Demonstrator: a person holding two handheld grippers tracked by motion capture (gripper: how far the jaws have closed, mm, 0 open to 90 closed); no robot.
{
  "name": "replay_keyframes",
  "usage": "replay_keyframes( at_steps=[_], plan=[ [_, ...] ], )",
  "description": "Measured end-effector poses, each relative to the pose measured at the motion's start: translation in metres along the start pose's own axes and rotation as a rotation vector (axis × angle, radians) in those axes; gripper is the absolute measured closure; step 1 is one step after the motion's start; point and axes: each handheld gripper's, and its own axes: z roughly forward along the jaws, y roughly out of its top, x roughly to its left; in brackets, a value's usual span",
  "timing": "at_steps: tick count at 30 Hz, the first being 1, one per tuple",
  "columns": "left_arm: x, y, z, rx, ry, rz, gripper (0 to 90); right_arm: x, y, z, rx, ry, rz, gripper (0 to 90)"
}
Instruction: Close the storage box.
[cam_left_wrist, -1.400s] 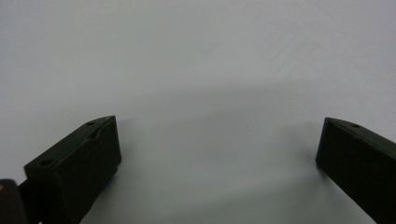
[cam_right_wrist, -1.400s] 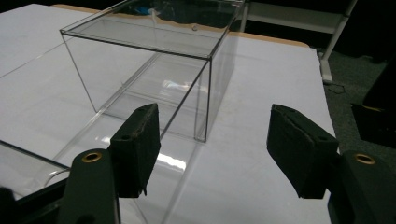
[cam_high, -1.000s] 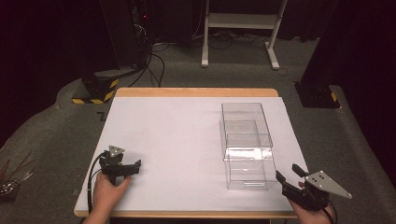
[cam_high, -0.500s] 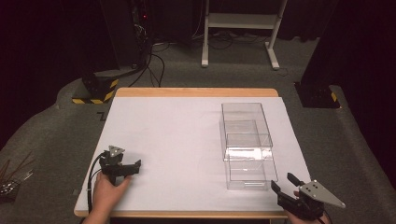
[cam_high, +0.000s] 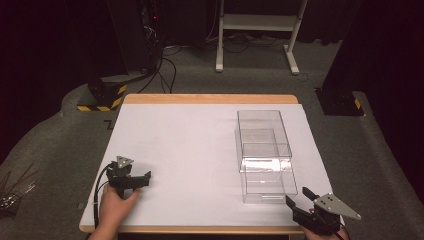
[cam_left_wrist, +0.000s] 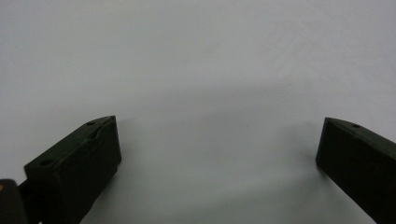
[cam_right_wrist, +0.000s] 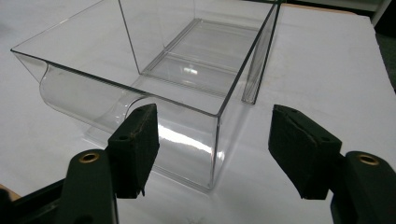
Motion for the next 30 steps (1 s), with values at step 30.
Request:
replay_keyframes(
  at_steps=[30],
  plan=[
    [0.0,0.0,0.0,0.001,0.0,-0.001,0.3,-0.001,-0.003,0.014,0.026,0.0,-0.006,30.9]
  ],
)
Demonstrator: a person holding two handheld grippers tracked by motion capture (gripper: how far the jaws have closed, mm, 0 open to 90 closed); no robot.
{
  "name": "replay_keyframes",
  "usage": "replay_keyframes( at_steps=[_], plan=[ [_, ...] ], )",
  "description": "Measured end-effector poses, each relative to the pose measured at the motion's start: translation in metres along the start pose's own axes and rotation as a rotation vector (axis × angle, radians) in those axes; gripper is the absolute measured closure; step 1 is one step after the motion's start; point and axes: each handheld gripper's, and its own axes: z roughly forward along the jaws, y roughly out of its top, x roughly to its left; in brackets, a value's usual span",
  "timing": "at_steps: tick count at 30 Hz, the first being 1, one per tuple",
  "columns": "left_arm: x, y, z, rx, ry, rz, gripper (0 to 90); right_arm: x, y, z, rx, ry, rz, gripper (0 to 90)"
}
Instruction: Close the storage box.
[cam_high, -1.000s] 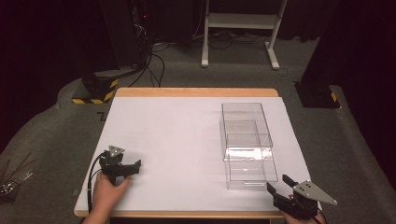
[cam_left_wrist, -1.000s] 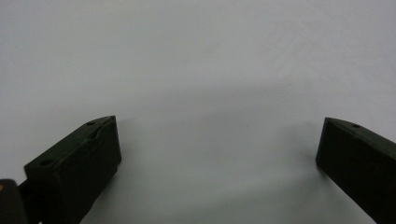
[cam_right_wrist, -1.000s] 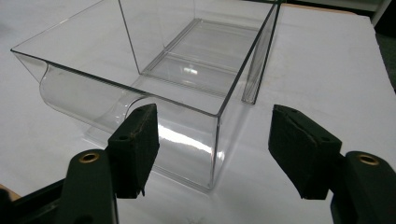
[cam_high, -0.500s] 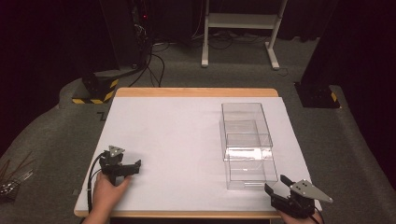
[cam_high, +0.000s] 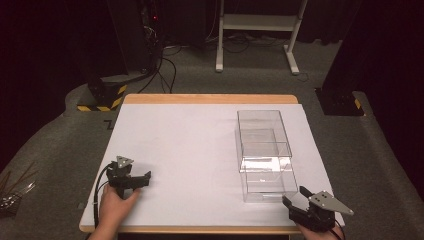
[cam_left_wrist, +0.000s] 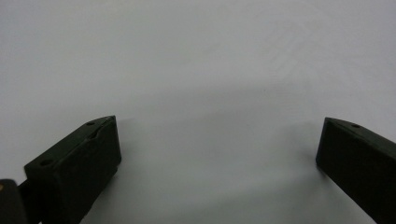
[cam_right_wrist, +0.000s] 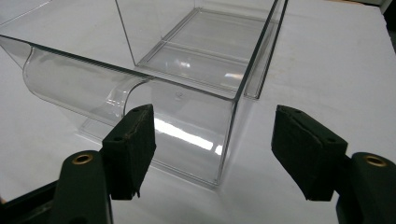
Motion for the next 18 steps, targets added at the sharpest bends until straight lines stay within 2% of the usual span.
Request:
replay_keyframes(
  at_steps=[18],
  plan=[
    [0.0,0.0,0.0,0.0,0.0,0.0,0.3,-0.0025,0.0062,0.0088,-0.01,-0.009,0.003,31.2]
  ],
)
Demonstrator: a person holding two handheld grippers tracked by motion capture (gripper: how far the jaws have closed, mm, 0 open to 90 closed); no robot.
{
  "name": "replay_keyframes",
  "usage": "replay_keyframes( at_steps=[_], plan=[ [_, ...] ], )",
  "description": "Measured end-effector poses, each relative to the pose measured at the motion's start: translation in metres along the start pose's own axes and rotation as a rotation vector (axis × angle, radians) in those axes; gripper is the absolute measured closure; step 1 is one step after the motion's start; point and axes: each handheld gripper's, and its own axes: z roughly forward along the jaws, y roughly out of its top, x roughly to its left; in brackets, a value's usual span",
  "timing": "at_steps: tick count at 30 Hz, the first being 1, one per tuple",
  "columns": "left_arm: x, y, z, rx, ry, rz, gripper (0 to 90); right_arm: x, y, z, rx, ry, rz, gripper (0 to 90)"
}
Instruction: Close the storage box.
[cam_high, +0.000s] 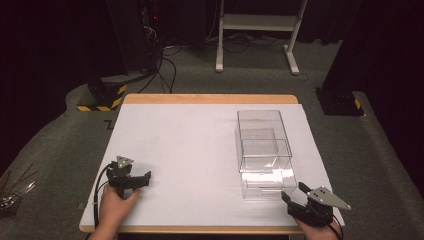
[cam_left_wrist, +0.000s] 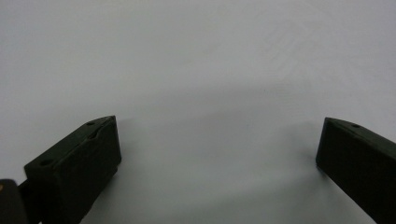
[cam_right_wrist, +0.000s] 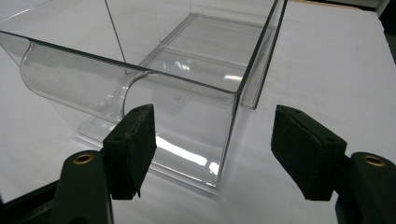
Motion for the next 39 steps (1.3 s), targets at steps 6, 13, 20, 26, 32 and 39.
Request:
replay_keyframes(
  at_steps=[6,13,20,26,32,39],
  plan=[
    [0.0,0.0,0.0,0.0,0.0,-0.001,0.3,0.0,0.003,0.005,-0.001,-0.003,-0.007,31.2],
    [0.0,0.0,0.0,0.0,0.0,-0.001,0.2,-0.002,0.006,0.009,-0.003,-0.008,-0.004,31.3],
    [0.0,0.0,0.0,0.001,0.0,-0.001,0.2,-0.003,0.009,0.013,-0.003,-0.021,-0.004,31.4],
    [0.0,0.0,0.0,0.0,0.0,-0.001,0.2,-0.006,0.011,0.017,-0.004,-0.028,-0.003,31.3],
    [0.0,0.0,0.0,0.0,0.0,-0.001,0.2,-0.007,0.013,0.02,-0.006,-0.027,0.004,31.2],
    [0.0,0.0,0.0,0.0,0.0,-0.001,0.2,-0.01,0.015,0.025,-0.008,-0.028,0.011,31.1]
  ],
)
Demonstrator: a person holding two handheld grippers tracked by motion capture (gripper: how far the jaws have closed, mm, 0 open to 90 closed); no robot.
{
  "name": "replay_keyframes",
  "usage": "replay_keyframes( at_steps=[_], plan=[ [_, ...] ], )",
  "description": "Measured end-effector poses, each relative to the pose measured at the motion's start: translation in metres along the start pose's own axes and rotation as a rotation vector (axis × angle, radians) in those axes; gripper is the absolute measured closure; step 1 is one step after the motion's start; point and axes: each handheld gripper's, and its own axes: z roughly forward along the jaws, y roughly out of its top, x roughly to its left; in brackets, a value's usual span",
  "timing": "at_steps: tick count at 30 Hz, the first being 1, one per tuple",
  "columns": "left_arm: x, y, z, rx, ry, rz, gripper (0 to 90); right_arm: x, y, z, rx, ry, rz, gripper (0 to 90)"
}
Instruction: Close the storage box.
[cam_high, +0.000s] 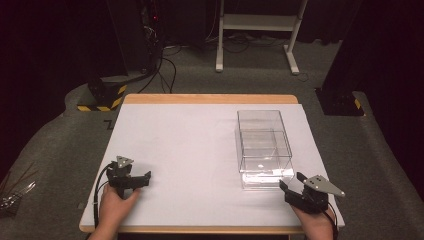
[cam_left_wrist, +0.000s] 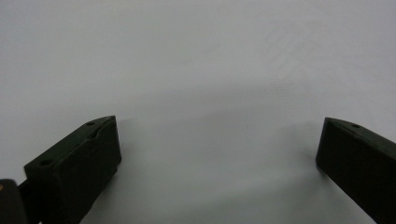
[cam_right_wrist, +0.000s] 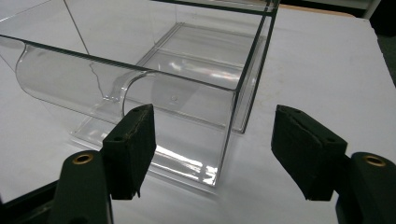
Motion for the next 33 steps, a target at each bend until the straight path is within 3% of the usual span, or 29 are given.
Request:
replay_keyframes(
  at_steps=[33],
  plan=[
    [0.0,0.0,0.0,-0.001,0.0,0.002,0.2,-0.01,0.019,0.04,0.006,-0.04,0.033,30.6]
  ],
)
